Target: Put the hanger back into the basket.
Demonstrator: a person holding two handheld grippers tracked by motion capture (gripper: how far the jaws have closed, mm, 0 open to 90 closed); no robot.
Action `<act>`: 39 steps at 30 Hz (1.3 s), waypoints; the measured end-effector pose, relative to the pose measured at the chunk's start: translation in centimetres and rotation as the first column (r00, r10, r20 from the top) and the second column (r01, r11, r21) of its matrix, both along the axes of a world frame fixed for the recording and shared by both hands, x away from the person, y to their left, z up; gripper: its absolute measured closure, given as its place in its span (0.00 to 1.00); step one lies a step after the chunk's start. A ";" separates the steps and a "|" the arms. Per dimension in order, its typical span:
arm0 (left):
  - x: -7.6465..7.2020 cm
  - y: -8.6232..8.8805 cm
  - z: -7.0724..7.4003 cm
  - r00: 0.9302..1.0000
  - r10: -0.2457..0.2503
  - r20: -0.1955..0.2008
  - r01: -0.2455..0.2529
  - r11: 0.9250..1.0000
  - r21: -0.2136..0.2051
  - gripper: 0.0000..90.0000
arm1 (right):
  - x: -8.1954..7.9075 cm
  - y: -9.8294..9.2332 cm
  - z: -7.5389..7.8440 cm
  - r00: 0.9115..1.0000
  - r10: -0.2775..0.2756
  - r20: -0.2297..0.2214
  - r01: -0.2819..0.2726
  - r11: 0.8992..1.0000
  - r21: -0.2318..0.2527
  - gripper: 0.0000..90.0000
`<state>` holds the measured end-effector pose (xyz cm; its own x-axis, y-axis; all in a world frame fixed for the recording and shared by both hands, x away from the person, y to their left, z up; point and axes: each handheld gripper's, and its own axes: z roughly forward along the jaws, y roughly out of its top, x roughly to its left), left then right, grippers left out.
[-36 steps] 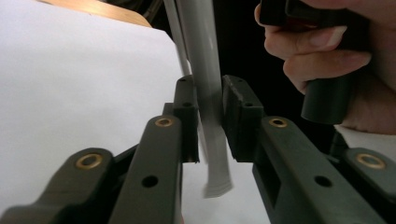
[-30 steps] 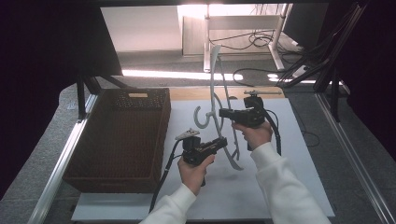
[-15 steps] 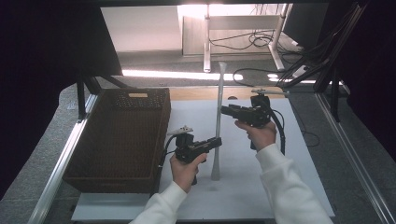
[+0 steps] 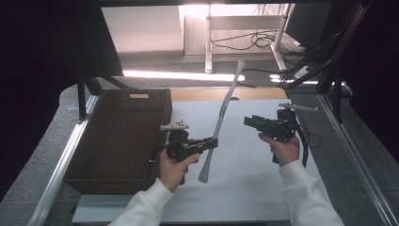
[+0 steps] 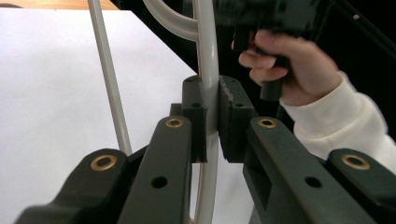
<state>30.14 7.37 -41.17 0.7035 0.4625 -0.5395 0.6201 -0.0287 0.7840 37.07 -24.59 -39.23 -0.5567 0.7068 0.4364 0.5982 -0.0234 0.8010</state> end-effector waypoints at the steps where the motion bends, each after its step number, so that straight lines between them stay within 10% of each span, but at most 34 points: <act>1: 0.0 0.2 0.2 1.000 -0.005 0.001 0.005 1.000 0.002 0.92 | 0.0 0.0 0.0 1.000 0.000 0.000 0.000 1.000 0.000 0.55; 19: 0.2 5.5 3.8 1.000 0.009 0.030 -0.008 0.999 -0.054 0.92 | -2.4 -0.8 -2.6 0.998 0.053 -0.034 -0.056 0.991 -0.119 0.49; 39: 0.0 12.3 5.8 0.998 -0.068 0.016 0.067 0.997 0.035 0.92 | -2.5 -1.5 -3.6 0.998 0.025 -0.058 -0.031 0.993 -0.111 0.48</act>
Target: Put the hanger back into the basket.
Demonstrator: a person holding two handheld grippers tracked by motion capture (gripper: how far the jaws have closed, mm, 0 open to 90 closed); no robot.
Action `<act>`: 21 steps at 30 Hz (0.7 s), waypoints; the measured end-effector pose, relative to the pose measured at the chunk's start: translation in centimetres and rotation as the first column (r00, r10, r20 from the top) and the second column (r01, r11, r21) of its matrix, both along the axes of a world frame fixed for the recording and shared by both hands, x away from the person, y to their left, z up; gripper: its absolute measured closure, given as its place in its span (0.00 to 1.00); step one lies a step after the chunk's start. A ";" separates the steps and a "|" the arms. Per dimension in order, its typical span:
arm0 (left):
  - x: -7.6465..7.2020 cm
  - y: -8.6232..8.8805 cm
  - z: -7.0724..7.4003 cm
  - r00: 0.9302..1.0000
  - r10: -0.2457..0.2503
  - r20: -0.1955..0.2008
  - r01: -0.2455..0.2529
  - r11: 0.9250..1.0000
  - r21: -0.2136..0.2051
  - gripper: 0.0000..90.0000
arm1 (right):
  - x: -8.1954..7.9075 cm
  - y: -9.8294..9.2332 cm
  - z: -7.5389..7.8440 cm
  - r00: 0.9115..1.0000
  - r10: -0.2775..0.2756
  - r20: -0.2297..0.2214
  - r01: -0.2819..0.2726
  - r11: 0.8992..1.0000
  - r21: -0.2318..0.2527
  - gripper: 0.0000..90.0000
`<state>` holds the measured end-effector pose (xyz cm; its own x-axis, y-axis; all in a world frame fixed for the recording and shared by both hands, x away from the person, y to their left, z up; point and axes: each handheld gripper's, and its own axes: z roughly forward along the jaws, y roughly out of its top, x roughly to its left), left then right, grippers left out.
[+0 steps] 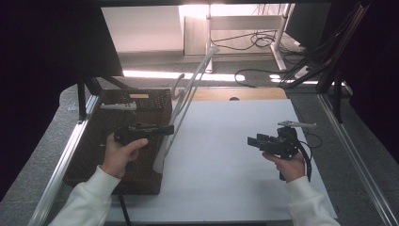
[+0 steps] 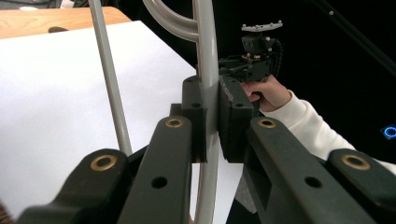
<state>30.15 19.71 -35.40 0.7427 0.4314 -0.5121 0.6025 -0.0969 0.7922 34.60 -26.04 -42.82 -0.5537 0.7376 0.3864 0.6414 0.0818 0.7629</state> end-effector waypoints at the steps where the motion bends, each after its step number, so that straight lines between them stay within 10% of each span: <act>1: -0.1 0.2 0.1 1.000 0.002 0.004 -0.002 1.000 0.004 0.92 | 0.0 0.0 -0.1 1.000 -0.002 -0.002 0.002 1.000 -0.001 0.48; 21: -1.3 6.7 0.7 0.995 0.097 0.029 -0.098 0.994 0.055 0.92 | -0.2 -0.1 -0.9 1.000 0.015 -0.015 -0.016 1.000 -0.027 0.44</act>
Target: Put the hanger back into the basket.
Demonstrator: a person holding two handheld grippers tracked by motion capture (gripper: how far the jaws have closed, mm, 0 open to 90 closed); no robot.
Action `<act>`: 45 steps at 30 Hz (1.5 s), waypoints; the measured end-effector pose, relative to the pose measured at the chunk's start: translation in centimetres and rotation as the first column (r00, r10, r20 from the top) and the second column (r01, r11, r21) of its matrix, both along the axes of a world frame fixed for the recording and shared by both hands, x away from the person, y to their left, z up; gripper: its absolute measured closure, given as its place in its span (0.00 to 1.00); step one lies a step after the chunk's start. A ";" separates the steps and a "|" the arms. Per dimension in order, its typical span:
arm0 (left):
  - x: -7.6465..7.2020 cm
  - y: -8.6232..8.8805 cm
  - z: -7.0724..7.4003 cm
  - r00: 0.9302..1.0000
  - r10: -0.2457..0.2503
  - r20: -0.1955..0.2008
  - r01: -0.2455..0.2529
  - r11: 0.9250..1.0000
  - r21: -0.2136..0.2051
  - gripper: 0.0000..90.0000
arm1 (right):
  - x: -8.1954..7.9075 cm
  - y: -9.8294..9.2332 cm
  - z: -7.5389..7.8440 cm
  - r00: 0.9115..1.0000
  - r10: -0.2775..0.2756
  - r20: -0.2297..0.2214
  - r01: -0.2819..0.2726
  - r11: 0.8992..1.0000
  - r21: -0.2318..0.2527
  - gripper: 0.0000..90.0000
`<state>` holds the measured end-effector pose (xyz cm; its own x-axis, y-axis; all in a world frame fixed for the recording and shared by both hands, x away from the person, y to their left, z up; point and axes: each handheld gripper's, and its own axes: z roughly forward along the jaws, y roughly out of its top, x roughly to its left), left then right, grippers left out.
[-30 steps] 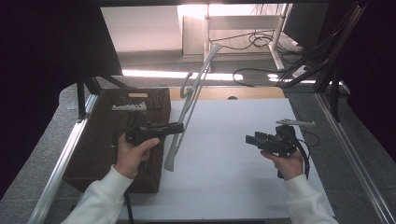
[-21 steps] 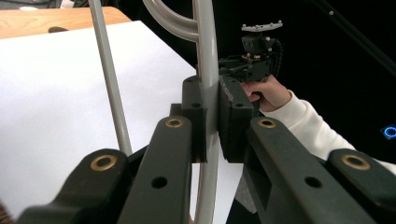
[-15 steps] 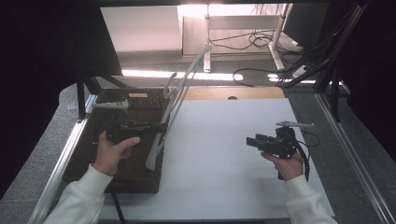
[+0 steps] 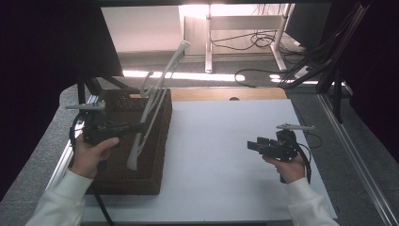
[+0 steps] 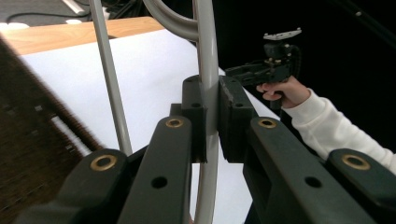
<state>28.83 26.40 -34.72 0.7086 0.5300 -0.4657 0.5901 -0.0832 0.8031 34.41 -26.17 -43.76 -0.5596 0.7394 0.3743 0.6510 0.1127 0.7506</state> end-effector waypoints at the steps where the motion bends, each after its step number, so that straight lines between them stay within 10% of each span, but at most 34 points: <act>1: 0.0 0.5 0.0 1.000 0.005 -0.001 -0.005 1.000 0.004 0.92 | 0.0 0.0 0.0 1.000 -0.001 -0.001 0.001 1.000 0.000 0.44; 19: -0.1 6.1 -2.0 1.000 0.001 -0.021 0.001 0.996 0.087 0.92 | 0.2 0.2 -0.6 1.000 -0.003 -0.023 0.002 1.000 -0.025 0.43; 45: 0.1 9.4 -5.2 0.993 -0.011 -0.117 0.036 0.977 0.210 0.92 | 0.4 0.3 -1.0 0.999 0.002 -0.035 -0.003 0.999 -0.038 0.42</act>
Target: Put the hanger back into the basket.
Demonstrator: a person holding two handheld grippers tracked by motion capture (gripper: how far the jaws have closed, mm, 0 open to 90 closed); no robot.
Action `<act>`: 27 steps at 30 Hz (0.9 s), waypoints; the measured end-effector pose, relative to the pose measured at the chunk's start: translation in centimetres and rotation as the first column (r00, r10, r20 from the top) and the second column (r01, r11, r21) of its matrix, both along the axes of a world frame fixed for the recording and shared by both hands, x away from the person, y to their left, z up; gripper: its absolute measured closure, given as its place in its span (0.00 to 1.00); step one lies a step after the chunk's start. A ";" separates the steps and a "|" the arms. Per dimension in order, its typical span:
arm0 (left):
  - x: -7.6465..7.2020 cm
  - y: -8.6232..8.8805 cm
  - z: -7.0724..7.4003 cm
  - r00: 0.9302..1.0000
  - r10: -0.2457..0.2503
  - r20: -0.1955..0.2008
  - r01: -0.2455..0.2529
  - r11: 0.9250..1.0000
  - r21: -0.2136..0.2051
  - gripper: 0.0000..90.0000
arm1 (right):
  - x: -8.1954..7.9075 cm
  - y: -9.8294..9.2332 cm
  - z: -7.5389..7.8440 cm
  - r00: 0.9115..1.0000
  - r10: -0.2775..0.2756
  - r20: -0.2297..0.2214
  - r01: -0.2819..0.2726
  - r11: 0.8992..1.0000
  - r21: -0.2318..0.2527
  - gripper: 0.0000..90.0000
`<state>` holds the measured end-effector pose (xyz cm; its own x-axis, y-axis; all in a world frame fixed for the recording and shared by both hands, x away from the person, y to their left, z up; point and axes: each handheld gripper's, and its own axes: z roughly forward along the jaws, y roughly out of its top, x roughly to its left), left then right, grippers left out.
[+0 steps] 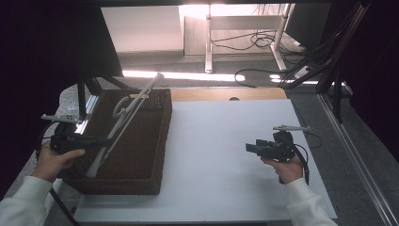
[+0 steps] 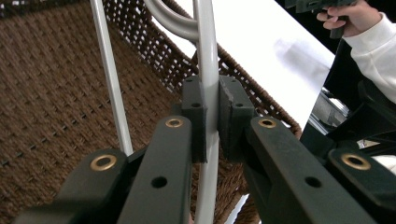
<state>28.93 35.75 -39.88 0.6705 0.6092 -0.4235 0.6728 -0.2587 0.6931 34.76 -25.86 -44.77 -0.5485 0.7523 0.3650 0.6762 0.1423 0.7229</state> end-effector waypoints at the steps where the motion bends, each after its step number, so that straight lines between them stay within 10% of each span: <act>1: 0.0 0.1 -0.2 1.000 -0.002 -0.004 0.002 1.000 0.001 0.92 | 0.0 0.0 0.0 1.000 0.001 -0.002 -0.001 1.000 -0.001 0.42; 13: 0.8 -0.5 -2.3 0.997 0.030 -0.067 -0.022 0.992 0.123 0.90 | 0.1 0.1 -0.2 1.000 0.005 -0.013 -0.005 1.000 -0.007 0.41; 19: 0.9 -1.0 -2.2 0.994 0.101 -0.043 -0.094 0.986 0.140 0.56 | 0.1 0.1 -0.2 1.000 0.005 -0.013 -0.005 1.000 -0.008 0.41; 27: 0.3 -1.5 -1.9 0.991 0.132 -0.008 -0.131 0.986 0.100 0.45 | 0.1 0.0 -0.2 1.000 0.004 -0.015 -0.004 1.000 -0.004 0.41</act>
